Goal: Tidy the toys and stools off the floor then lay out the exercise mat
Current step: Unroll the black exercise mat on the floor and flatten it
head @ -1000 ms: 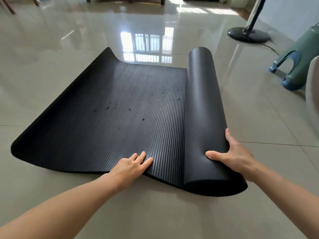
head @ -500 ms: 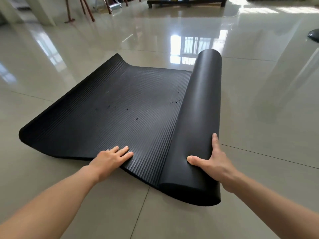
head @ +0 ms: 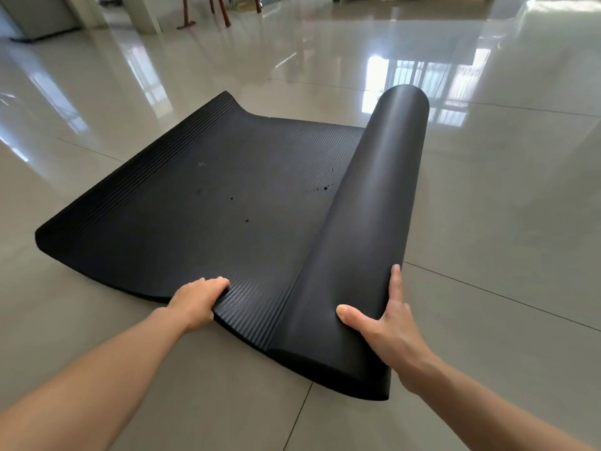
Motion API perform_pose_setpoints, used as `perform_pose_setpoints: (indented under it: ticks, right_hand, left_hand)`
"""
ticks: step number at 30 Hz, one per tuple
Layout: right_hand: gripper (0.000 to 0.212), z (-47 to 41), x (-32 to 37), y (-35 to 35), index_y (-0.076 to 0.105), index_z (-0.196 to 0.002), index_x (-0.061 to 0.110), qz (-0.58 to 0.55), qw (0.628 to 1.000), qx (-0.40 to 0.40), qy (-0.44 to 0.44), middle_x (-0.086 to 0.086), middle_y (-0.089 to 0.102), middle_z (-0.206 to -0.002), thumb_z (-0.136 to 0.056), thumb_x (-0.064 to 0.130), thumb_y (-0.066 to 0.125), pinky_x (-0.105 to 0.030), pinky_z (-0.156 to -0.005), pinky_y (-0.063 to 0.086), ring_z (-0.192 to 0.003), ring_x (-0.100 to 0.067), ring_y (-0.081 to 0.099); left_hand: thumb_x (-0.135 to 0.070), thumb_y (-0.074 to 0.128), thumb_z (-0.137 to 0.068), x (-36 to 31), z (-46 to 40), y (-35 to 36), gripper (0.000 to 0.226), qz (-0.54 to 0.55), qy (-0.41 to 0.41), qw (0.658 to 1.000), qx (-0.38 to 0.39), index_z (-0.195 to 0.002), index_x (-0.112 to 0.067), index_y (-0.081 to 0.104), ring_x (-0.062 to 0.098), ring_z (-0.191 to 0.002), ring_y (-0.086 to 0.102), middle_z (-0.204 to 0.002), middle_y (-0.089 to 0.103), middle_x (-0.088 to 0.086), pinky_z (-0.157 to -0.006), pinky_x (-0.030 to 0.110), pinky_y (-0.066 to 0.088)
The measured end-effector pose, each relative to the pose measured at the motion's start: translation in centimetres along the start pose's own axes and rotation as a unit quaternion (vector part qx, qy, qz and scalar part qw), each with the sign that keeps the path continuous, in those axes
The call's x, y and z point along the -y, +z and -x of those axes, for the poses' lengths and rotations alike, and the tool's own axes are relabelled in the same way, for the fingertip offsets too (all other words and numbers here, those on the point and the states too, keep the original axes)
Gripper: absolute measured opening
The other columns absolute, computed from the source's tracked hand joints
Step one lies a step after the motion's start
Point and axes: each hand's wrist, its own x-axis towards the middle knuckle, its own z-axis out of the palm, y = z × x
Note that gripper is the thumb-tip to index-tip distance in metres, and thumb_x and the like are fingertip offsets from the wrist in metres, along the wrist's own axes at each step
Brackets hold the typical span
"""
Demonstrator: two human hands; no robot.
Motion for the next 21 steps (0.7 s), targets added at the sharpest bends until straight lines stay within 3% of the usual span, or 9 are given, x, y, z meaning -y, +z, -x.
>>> perform_pose_setpoints:
  ticks: [5,8,10,12,14,16,18,21]
  right_hand:
    - [0.114,0.2,-1.6,-1.5,-0.010,-0.141,0.054,-0.028,0.999,0.017,0.015,0.009,0.032,-0.134,-0.069,0.044,0.078,-0.039,-0.104,0.041,-0.117,-0.017,0.046]
    - [0.109,0.8,-2.8,-3.6,-0.009,-0.144,0.049,-0.062,0.997,0.043,0.034,0.013,0.036,-0.141,-0.075,0.035,0.075,-0.035,-0.103,0.043,-0.119,-0.013,0.050]
    - [0.100,1.4,-3.3,-5.3,-0.004,-0.144,0.046,-0.068,0.994,0.062,0.053,0.014,0.043,-0.138,-0.080,0.032,0.072,-0.028,-0.088,0.051,-0.109,-0.008,0.057]
    - [0.086,2.0,-3.7,-6.7,0.004,-0.143,0.047,-0.052,0.994,0.068,0.070,0.011,0.048,-0.132,-0.086,0.028,0.066,-0.022,-0.074,0.051,-0.101,-0.004,0.058]
    - [0.079,2.8,-3.8,-8.0,0.007,-0.145,0.042,-0.009,0.995,0.063,0.081,0.004,0.043,-0.138,-0.089,0.029,0.061,-0.028,-0.085,0.047,-0.111,-0.011,0.053]
    - [0.078,3.5,-4.1,-9.6,0.009,-0.148,0.036,0.045,0.996,0.030,0.077,-0.001,0.033,-0.147,-0.090,0.024,0.059,-0.030,-0.096,0.042,-0.125,-0.017,0.044]
    - [0.077,4.2,-4.2,-11.4,0.012,-0.148,0.033,0.092,0.994,-0.028,0.056,0.000,0.030,-0.150,-0.089,0.018,0.058,-0.029,-0.098,0.040,-0.128,-0.017,0.042]
    - [0.070,4.9,-4.0,-14.0,0.021,-0.147,0.029,0.128,0.986,-0.107,0.020,0.005,0.033,-0.148,-0.088,0.021,0.057,-0.028,-0.099,0.036,-0.130,-0.013,0.040]
  left_hand:
    - [0.013,0.037,-0.074,-1.4,-1.3,-0.2,0.059,0.217,-0.075,0.972,-0.037,-0.112,-0.022,0.065,0.021,-0.117,0.055,-0.121,0.062,-0.001,-0.094,0.030,0.044]
    - [0.019,0.033,-0.077,-5.1,-2.0,-1.9,0.051,0.465,-0.097,0.877,-0.073,-0.113,0.001,0.065,0.026,-0.101,0.061,-0.092,0.068,0.009,-0.097,0.033,0.045]
    - [0.007,0.041,-0.087,-10.1,-2.0,-3.9,0.040,0.512,-0.056,0.856,-0.050,-0.123,-0.001,0.057,0.024,-0.108,0.057,-0.105,0.065,0.009,-0.099,0.031,0.039]
    - [-0.016,0.045,-0.095,-15.6,-1.6,-5.0,0.043,0.516,0.007,0.856,0.006,-0.138,-0.011,0.043,0.021,-0.129,0.044,-0.137,0.049,0.005,-0.108,0.029,0.029]
    - [-0.035,0.041,-0.097,-20.3,-1.2,-5.4,0.055,0.519,0.028,0.853,0.044,-0.147,-0.020,0.025,0.021,-0.138,0.033,-0.150,0.033,0.003,-0.115,0.031,0.021]
    - [-0.046,0.039,-0.094,-23.3,-0.6,-5.5,0.059,0.462,0.018,0.887,0.007,-0.146,-0.026,0.020,0.026,-0.134,0.036,-0.147,0.031,0.007,-0.117,0.043,0.016]
    - [-0.054,0.042,-0.090,-25.5,0.3,-5.7,0.059,0.372,0.037,0.927,-0.033,-0.141,-0.030,0.023,0.027,-0.129,0.039,-0.139,0.030,0.008,-0.116,0.053,0.008]
    - [-0.055,0.045,-0.089,-28.9,1.8,-6.1,0.059,0.283,0.101,0.952,-0.058,-0.140,-0.033,0.024,0.027,-0.131,0.034,-0.133,0.024,0.007,-0.115,0.056,0.003]
